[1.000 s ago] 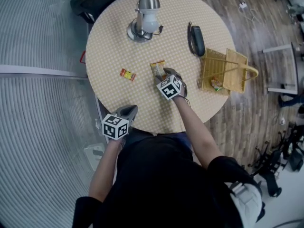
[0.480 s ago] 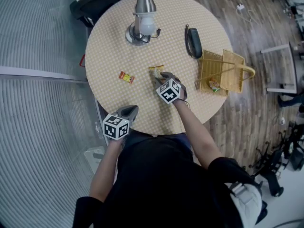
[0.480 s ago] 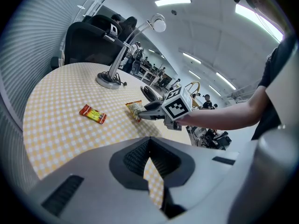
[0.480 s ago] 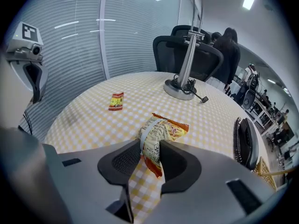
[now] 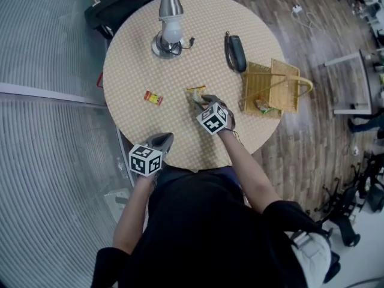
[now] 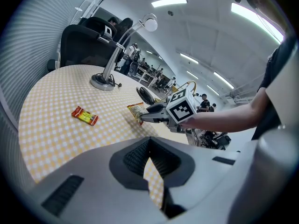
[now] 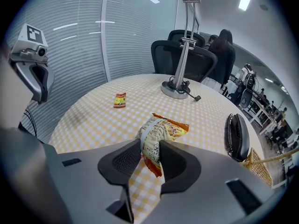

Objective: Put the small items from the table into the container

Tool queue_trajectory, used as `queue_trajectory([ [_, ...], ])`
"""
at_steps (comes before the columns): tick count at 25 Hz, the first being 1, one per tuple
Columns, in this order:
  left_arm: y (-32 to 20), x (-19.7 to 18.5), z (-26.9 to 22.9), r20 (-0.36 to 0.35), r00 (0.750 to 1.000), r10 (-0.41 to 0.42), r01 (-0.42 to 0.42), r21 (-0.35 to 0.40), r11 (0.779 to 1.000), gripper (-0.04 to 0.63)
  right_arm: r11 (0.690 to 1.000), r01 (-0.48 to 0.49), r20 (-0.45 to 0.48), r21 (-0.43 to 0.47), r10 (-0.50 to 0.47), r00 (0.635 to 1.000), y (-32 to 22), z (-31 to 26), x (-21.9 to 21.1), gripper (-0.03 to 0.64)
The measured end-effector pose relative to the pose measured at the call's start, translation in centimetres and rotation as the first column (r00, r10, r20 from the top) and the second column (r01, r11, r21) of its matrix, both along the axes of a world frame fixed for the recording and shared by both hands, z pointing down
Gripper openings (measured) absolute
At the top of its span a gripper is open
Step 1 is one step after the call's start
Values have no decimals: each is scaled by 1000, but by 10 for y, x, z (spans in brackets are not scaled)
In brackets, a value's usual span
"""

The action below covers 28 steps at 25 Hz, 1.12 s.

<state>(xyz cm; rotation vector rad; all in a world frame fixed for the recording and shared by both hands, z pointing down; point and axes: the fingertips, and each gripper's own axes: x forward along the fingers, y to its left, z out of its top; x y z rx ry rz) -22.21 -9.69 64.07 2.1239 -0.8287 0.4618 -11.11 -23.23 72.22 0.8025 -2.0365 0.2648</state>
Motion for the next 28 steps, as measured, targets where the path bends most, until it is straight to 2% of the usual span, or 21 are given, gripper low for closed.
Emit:
queue_trajectory([
  [12, 9, 52, -14, 13, 1000, -11, 11, 36, 999, 3, 1000, -9, 20, -7, 9, 1000, 57, -10, 60, 135],
  [28, 33, 162, -17, 5, 1000, -21, 21, 45, 999, 3, 1000, -14, 4, -19, 14, 1000, 98, -10, 181, 137],
])
